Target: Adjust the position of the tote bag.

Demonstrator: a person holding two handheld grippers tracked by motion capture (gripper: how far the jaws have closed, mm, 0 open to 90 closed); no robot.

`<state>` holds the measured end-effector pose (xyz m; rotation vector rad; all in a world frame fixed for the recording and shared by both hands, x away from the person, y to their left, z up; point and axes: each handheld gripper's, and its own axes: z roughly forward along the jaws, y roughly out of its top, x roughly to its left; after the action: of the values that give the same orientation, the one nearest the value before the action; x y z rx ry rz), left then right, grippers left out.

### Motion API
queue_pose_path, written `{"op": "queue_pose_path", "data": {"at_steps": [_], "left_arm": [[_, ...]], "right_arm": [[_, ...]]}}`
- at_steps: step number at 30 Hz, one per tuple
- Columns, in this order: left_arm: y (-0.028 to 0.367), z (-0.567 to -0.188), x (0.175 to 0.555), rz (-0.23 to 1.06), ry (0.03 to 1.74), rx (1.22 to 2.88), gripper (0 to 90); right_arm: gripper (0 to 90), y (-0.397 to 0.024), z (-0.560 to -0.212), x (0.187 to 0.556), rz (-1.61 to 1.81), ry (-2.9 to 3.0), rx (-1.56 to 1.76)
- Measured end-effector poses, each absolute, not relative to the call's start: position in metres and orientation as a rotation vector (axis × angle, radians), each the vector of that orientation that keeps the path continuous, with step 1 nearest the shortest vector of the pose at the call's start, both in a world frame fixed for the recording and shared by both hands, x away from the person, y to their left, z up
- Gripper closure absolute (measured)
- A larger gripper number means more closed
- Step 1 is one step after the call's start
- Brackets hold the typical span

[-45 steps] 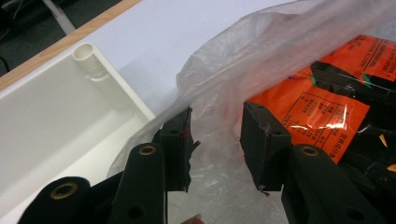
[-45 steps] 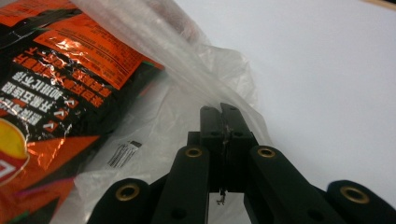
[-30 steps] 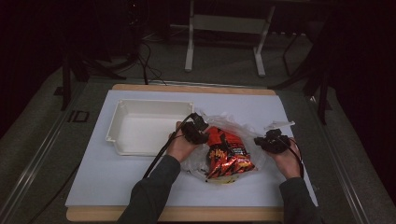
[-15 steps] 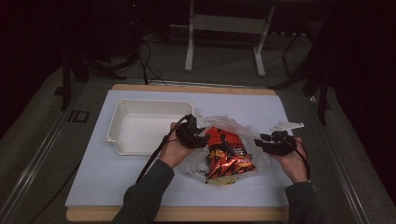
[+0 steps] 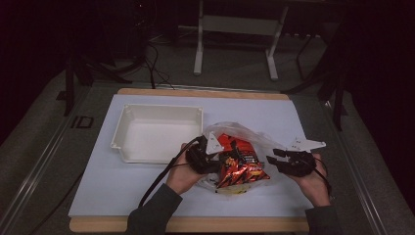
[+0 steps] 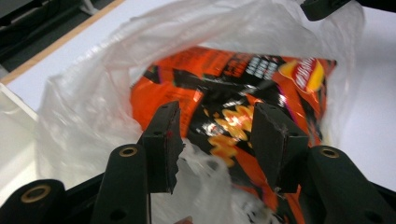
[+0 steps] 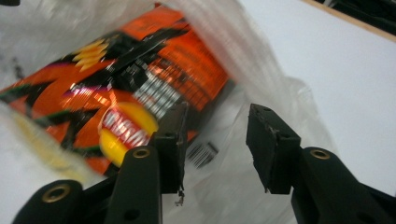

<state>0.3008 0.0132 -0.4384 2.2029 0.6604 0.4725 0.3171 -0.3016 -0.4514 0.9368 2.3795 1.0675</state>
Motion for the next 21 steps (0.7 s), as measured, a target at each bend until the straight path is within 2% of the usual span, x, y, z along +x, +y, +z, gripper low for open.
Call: {"op": "queue_pose_path", "data": {"at_steps": [9, 21], "left_arm": [[0.019, -0.445, 0.291, 0.450, 0.670, 2.183, 52.8], [0.026, -0.454, 0.288, 0.399, 0.710, 2.134, 53.1]], "right_arm": [[65.5, -0.311, -0.460, 0.294, 1.082, 2.363, 0.940], [68.2, -0.311, -0.472, 0.292, 1.077, 2.350, 0.973]]}}
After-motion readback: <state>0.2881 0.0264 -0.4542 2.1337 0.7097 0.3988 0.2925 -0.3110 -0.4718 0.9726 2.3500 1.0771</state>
